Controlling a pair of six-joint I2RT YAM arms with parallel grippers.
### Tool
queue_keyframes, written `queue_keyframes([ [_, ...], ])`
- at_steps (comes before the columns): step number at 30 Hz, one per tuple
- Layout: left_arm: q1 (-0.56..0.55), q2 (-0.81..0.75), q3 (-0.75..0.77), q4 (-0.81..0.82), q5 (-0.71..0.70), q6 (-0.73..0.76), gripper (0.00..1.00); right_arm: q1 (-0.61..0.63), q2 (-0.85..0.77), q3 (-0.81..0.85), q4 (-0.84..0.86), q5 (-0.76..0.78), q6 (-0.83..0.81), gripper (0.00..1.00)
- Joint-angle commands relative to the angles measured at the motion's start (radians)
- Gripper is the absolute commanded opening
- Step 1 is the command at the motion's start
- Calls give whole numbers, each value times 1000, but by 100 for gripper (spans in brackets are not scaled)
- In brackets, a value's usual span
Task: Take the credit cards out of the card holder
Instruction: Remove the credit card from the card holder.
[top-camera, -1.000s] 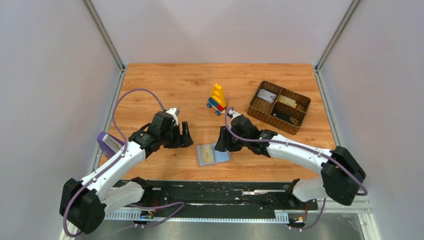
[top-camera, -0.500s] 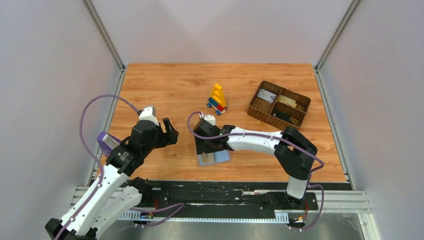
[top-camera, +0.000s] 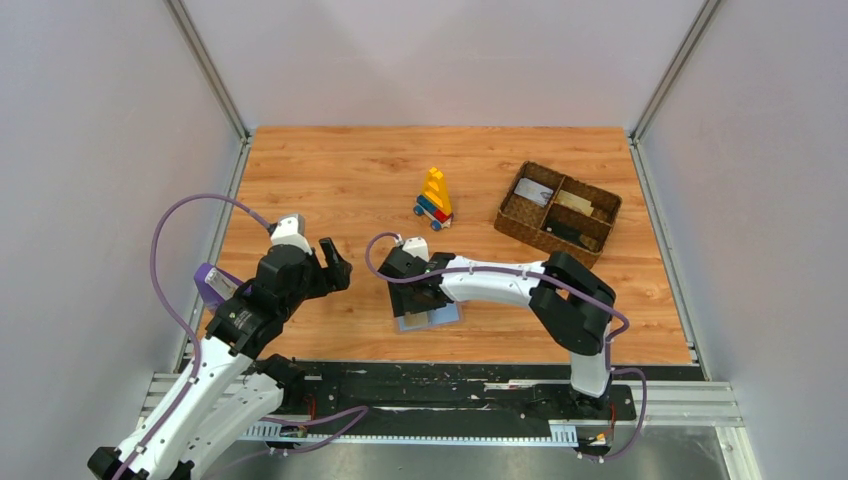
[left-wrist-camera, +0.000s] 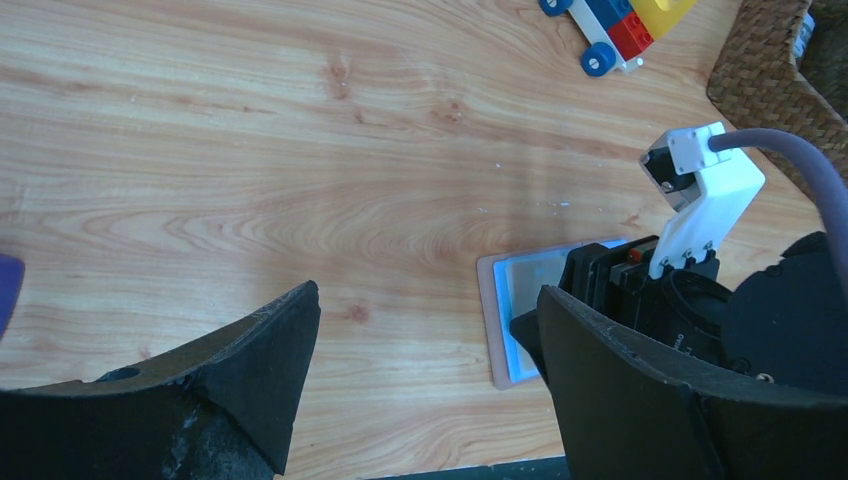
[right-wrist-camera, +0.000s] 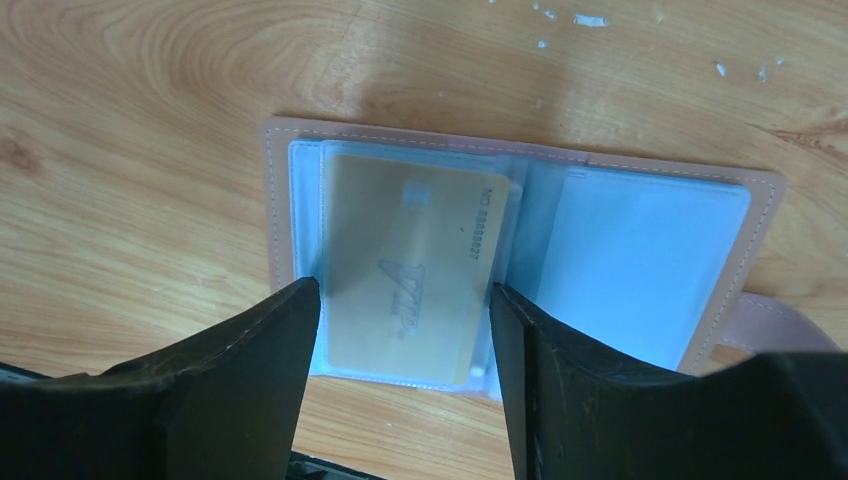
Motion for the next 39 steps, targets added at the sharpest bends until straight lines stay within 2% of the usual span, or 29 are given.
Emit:
queue_keyframes([
  [1,2,-8,11,13,-21,5,88,5,34,43,-33,32,1,65],
  [8,2,-8,13,14,-16,9,87,12,62,62,-49,41,-7,66],
  [15,2,-3,13,26,0,24,87,13,51,54,-43,40,-1,57],
  [24,2,43,-3,55,84,15,83,3,-12,-10,44,-4,11,52],
  [39,3,171,-69,178,266,-30,72,-42,-146,-176,240,-122,12,51],
])
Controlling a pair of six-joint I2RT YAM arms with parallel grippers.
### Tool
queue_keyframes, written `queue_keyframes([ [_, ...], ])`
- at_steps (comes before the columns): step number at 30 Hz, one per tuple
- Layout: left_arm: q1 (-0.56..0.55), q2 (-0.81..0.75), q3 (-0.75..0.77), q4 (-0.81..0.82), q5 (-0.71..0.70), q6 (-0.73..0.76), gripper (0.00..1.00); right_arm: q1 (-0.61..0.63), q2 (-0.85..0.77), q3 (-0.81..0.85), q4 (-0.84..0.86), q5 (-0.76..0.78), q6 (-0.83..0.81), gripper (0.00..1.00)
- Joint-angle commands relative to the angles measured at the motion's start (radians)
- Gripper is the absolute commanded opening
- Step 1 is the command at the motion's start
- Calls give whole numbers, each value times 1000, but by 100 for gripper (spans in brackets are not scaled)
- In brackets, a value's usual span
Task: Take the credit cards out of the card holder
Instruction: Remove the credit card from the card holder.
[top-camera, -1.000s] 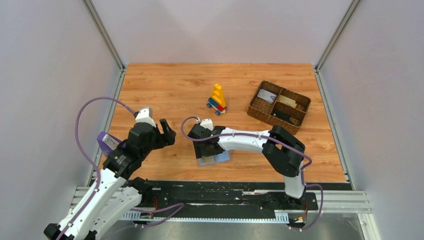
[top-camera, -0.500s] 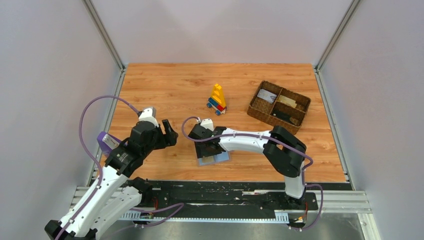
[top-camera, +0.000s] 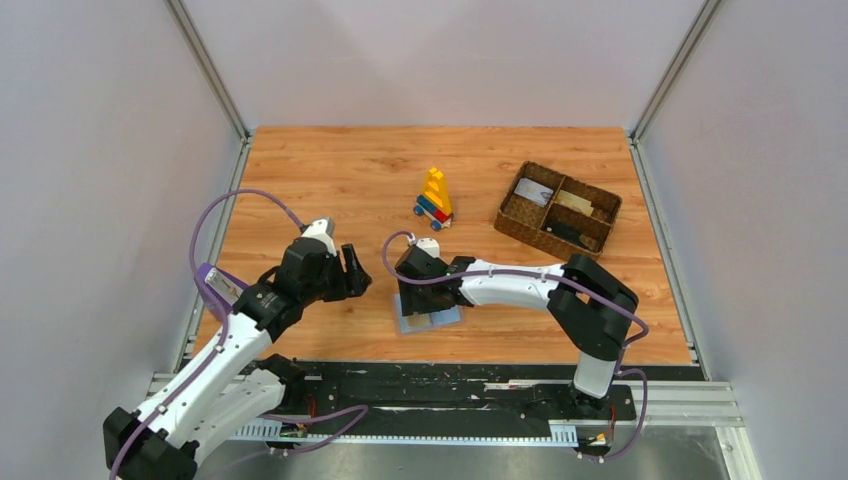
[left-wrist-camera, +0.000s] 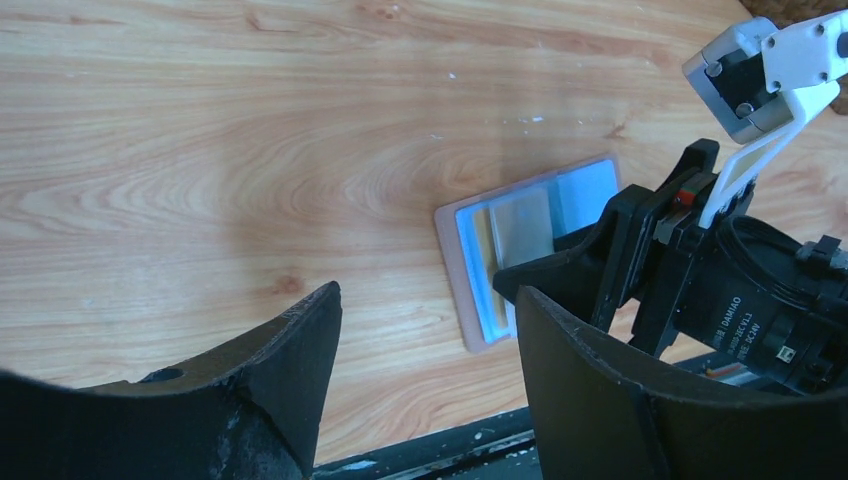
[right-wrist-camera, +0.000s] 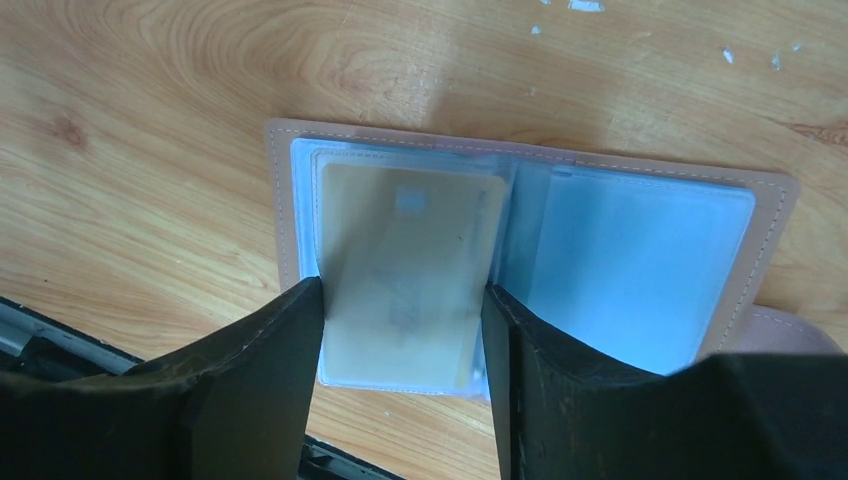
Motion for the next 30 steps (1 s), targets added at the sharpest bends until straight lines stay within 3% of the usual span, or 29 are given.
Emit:
queue_keyframes([
  [1,3,41,-9,94,83,-21,72,-14,-68,-35,97,-53,12,51],
  [8,2,138,-44,199,197,-38,61,-67,-141,-147,227,-201,22,52],
  [19,2,289,-52,327,331,-23,22,-163,-206,-311,465,-418,36,53],
  [30,3,494,-57,462,468,-25,6,-201,-236,-394,600,-542,53,53],
])
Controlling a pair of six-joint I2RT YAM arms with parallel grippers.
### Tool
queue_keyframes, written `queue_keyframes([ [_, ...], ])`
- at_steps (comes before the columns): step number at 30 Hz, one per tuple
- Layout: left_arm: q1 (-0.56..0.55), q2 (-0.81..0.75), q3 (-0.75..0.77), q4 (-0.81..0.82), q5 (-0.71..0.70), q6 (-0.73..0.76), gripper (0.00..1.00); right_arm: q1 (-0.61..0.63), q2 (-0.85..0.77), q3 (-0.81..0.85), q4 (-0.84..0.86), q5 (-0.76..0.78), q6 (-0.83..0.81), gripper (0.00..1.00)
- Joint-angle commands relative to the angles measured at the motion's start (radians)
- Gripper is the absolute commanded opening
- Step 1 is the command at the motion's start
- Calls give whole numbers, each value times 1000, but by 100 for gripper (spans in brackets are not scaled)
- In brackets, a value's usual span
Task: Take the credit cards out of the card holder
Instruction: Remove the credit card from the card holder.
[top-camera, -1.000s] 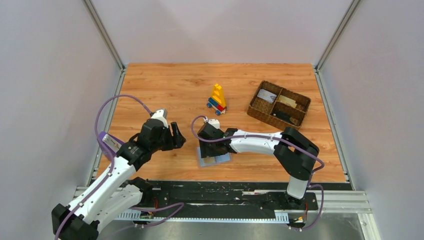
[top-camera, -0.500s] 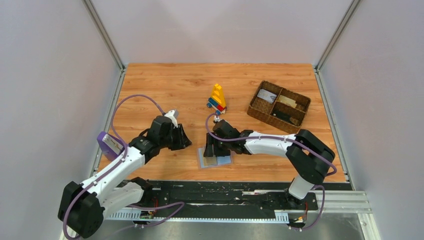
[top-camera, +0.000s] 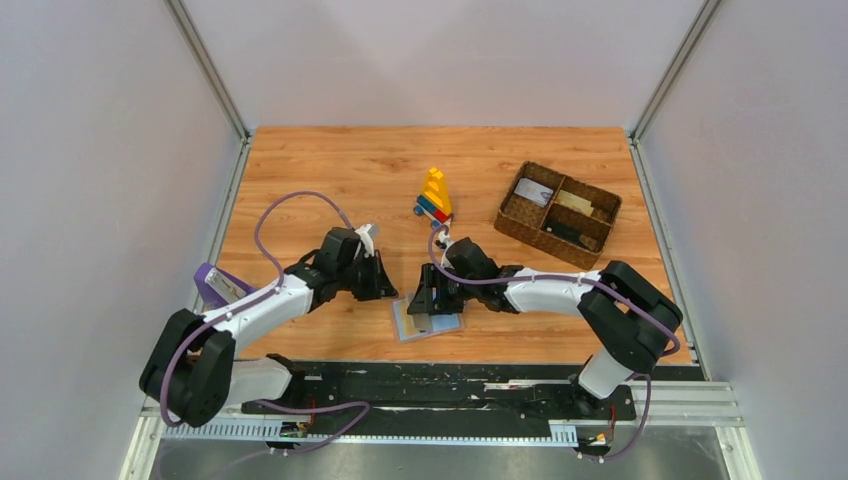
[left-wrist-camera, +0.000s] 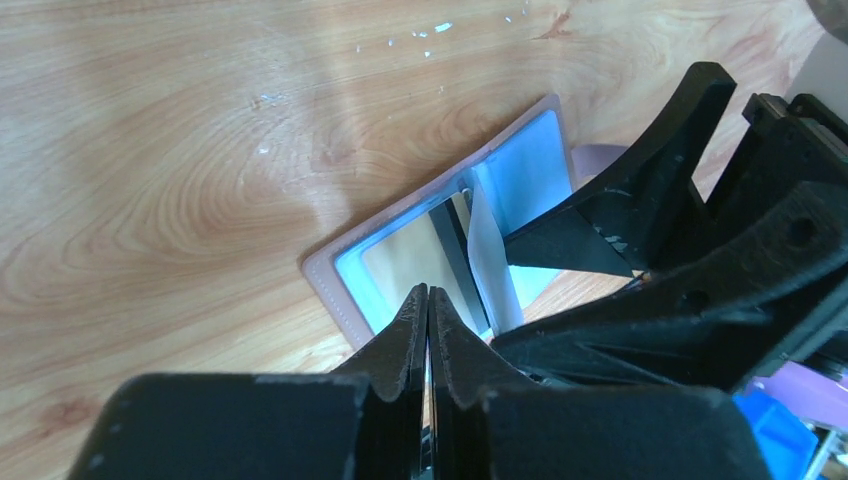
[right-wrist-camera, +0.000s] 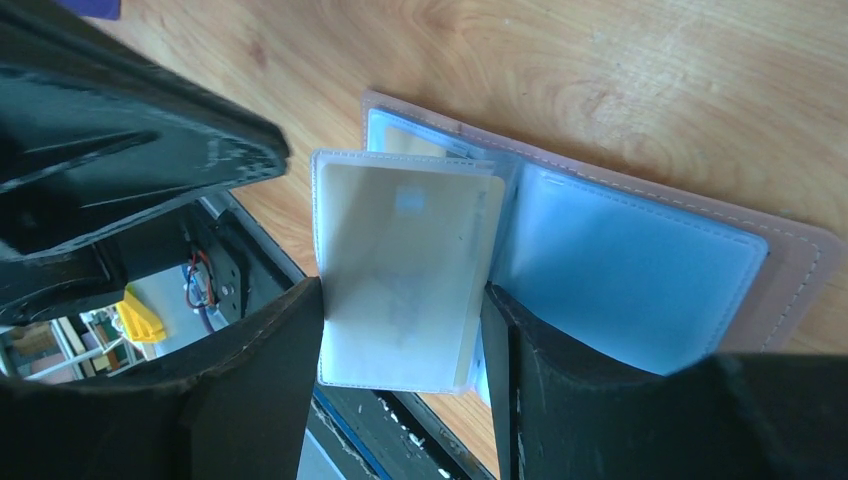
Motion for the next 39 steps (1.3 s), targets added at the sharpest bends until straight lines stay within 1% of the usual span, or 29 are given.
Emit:
queue_keyframes([
  [1,3,74,-5,112,89,1,5,-12,-41,-14,119,-72,17,53],
  [5,2,150,0,149,133,-5,4,-12,-38,-16,128,-85,18,53],
  [9,2,194,-4,187,178,-18,4,-14,-40,-19,126,-87,19,54],
  [15,3,210,-19,264,253,-50,4,-16,-57,-6,71,-52,15,63],
  [22,2,221,-20,314,307,-68,5,-16,-91,20,-11,0,-6,65],
  [30,1,247,-22,360,342,-88,6,-16,-151,43,-121,77,-32,61],
  [35,1,254,-18,365,350,-88,9,-16,-216,65,-207,152,-52,59],
  [39,-3,263,-15,371,355,-87,10,-16,-265,71,-241,190,-65,57],
])
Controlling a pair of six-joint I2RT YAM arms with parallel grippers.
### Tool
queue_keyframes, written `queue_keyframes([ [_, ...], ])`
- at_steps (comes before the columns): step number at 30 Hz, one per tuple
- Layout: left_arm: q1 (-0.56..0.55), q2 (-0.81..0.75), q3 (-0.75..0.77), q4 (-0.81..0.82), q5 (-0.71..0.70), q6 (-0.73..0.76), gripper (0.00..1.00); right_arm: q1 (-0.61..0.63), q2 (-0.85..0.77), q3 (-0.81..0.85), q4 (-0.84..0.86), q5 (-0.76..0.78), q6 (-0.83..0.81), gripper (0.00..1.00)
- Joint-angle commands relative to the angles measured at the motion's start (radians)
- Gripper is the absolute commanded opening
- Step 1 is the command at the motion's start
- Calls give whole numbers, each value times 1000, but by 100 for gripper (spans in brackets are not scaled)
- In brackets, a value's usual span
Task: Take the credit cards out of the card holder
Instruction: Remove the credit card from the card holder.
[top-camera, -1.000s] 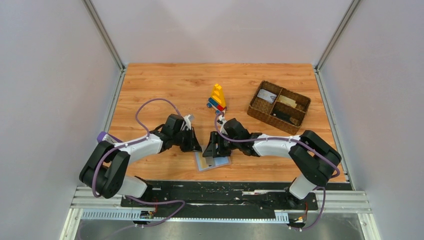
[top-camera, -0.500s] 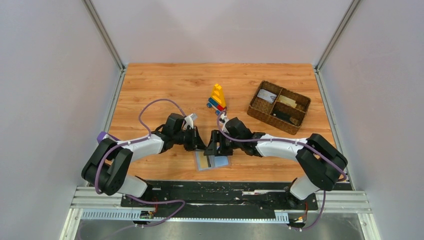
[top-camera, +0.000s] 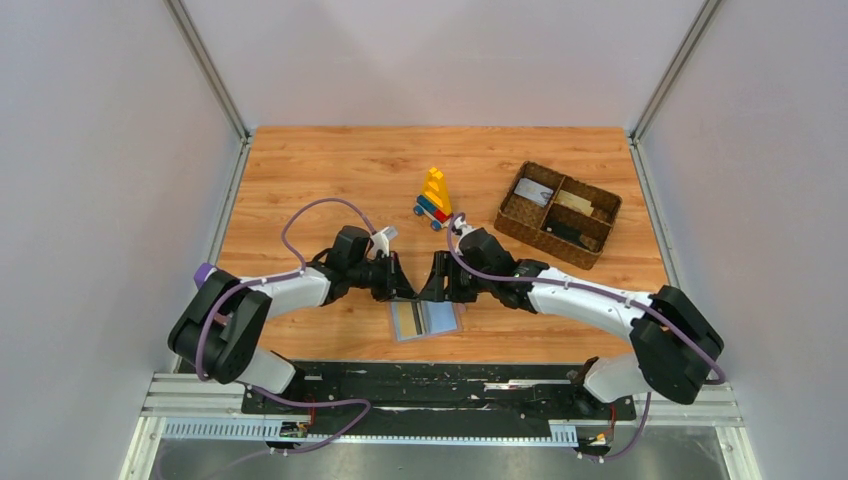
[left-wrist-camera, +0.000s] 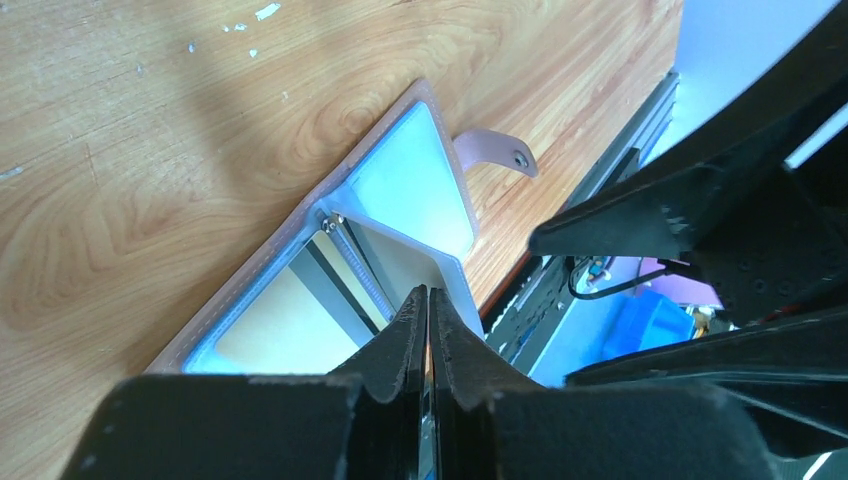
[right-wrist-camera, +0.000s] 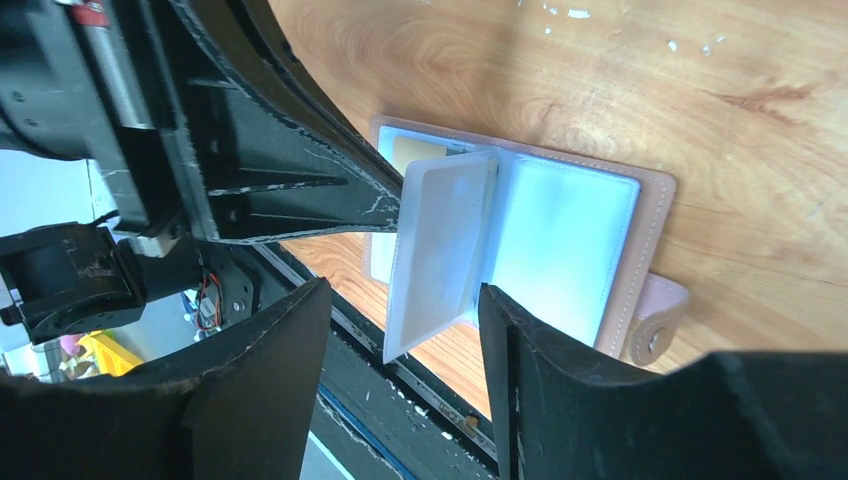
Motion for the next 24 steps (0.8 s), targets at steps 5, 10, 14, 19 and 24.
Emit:
queue_keyframes([
  [5,-12,27,8,61,28,-14,11,-5,-86,42,-51,64,-35,51],
  [10,-18,42,12,77,31,-25,12,-4,-93,39,-50,53,-39,45],
  [14,-20,46,15,80,29,-27,13,-3,-99,33,-45,46,-41,44],
  [19,-21,48,18,80,23,-28,14,-4,-91,29,-39,29,-48,43],
  [24,-26,67,21,95,25,-35,15,-2,-102,26,-37,28,-49,43],
])
